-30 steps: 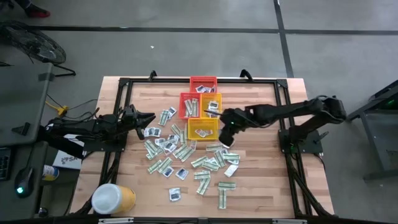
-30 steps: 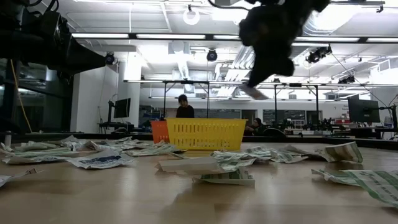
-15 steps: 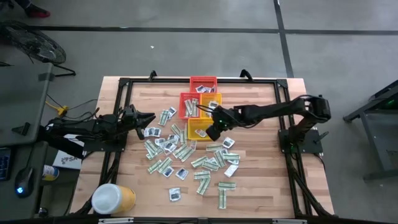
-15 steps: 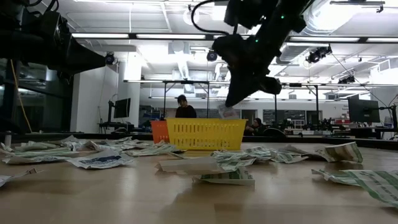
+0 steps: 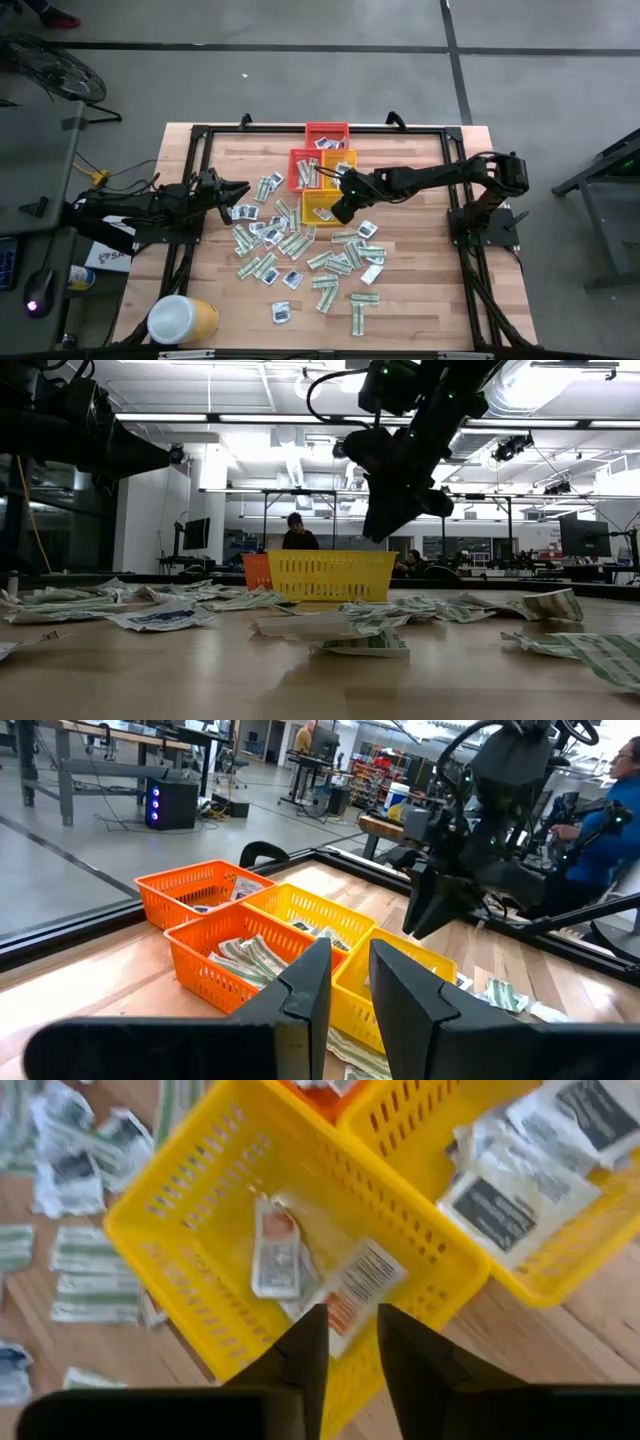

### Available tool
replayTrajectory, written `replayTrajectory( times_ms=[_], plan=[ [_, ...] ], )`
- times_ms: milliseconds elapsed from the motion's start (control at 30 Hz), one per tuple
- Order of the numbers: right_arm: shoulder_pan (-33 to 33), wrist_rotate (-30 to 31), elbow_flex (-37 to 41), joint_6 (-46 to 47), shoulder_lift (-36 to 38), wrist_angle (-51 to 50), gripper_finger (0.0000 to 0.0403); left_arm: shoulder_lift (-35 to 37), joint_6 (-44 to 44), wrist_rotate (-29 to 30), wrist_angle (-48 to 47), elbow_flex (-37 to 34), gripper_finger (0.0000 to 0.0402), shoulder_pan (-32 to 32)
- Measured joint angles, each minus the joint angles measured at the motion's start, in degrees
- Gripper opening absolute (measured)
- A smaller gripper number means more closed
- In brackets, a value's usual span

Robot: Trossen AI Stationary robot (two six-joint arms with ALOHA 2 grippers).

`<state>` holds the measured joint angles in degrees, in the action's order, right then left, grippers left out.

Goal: Pick & Place First Aid Supplies
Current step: Put the ointment pack into the bottom yellow bin, then put the towelette pack into the top yellow bin

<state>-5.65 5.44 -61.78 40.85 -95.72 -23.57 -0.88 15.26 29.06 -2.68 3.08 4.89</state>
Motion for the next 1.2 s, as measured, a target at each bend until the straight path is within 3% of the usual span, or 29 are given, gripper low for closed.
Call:
replayTrajectory(
  times_ms=[233,533,867,1200],
  plan=[
    [0.4,-4.6,0.0,-8.9,2.0,-5.4,0.0119,0.0,0.0,0.0,0.0,0.0,0.0073,0.0],
    [4.2,-5.4,0.1,-43.4,5.5,-20.9,0.0118,0.0,0.0,0.0,0.0,0.0,0.0073,0.0],
    [7.8,-4.4,7.4,-63.8,5.5,-12.7,0.0119,0.0,0.0,0.0,0.0,0.0,0.0073,0.0],
    [10.0,-4.4,14.0,-69.8,5.5,-2.3,0.0119,0.0,0.0,0.0,0.0,0.0,0.0073,0.0]
  ],
)
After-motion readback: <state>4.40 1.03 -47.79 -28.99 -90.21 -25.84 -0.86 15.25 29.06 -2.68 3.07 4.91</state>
